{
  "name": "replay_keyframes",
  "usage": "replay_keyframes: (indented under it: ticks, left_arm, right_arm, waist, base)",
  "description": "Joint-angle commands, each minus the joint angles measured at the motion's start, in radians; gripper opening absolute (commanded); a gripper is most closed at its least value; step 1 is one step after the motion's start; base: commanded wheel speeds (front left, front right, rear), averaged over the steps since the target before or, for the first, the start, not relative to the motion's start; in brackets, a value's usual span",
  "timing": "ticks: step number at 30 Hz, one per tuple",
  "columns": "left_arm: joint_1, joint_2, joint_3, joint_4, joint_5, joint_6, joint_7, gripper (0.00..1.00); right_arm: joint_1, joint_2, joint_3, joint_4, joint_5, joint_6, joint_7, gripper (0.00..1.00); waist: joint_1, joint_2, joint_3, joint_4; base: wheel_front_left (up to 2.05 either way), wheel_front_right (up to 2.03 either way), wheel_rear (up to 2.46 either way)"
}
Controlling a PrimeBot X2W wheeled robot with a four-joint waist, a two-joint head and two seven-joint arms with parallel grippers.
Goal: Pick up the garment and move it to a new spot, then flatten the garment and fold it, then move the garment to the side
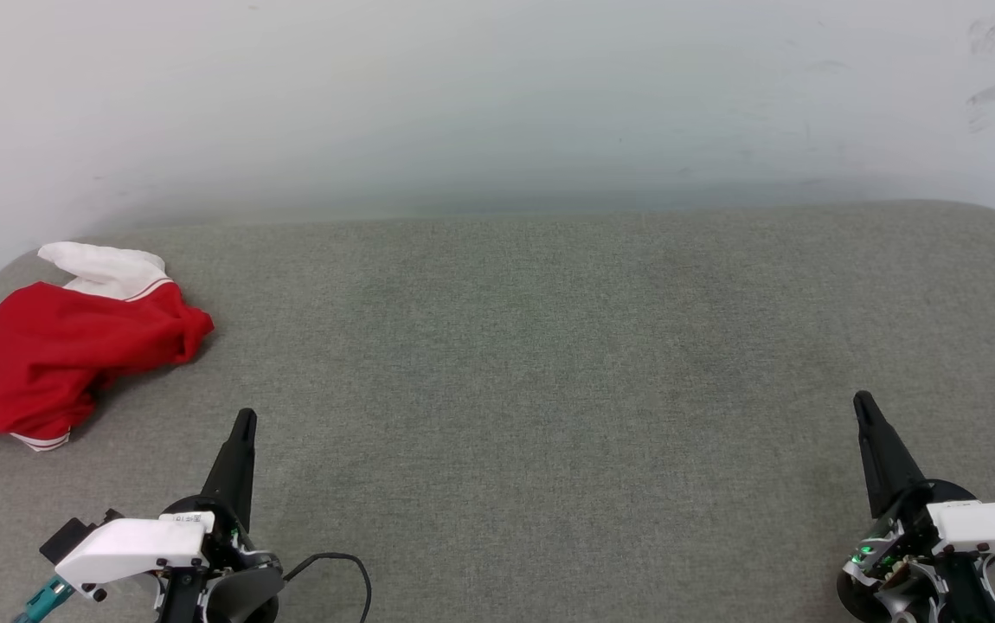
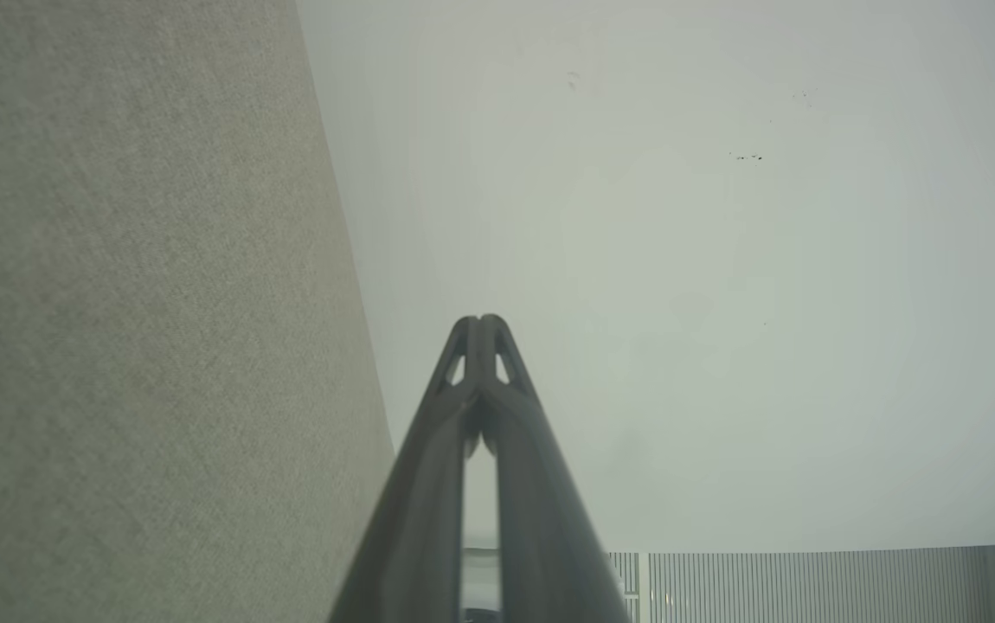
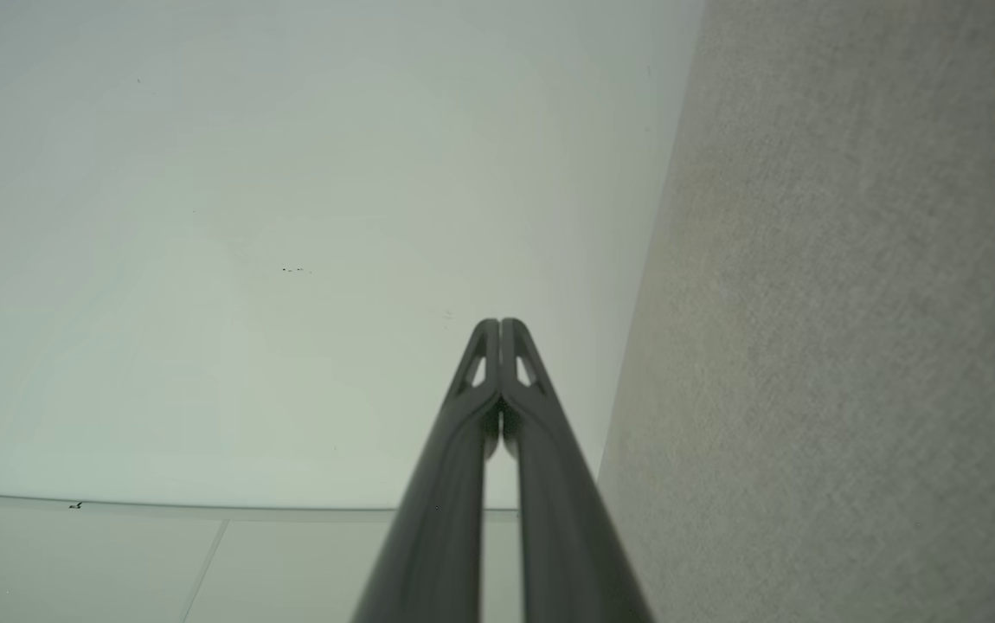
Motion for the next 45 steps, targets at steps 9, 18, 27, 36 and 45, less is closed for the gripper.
replay_keyframes:
  ticks: [9, 18, 27, 36, 45]
  left_arm:
    - [-0.007, -0.001, 0.003, 0.0, 0.002, -0.004, 0.004, 0.0]
    - [-0.007, -0.001, 0.003, 0.0, 0.002, -0.004, 0.004, 0.0]
    - [-0.007, -0.001, 0.003, 0.0, 0.002, -0.004, 0.004, 0.0]
    - [0.036, -0.004, -0.013, 0.024, 0.011, 0.001, -0.019, 1.0]
    - [0.057, -0.003, -0.03, -0.005, 0.048, 0.001, -0.064, 1.0]
  right_arm:
    - [-0.011, -0.001, 0.001, 0.001, -0.004, 0.0, 0.0, 0.0]
    - [-0.011, -0.001, 0.001, 0.001, -0.004, 0.0, 0.0, 0.0]
    - [-0.011, -0.001, 0.001, 0.001, -0.004, 0.0, 0.0, 0.0]
    - [0.037, 0.002, 0.014, 0.021, -0.008, 0.0, -0.018, 1.0]
    - [0.055, 0.002, 0.038, -0.012, -0.031, 0.0, -0.062, 1.0]
  waist:
    - [-0.0001, -0.0001, 0.0, 0.0]
    - [-0.0001, -0.0001, 0.0, 0.0]
    - [-0.0001, -0.0001, 0.0, 0.0]
    - [0.0, -0.0001, 0.0, -0.001]
    - [0.0, -0.0001, -0.001, -0.002]
  base:
    - [0.0, 0.0, 0.0]
    - [0.0, 0.0, 0.0]
    - [0.0, 0.0, 0.0]
    - [0.0, 0.0, 0.0]
    - [0.0, 0.0, 0.0]
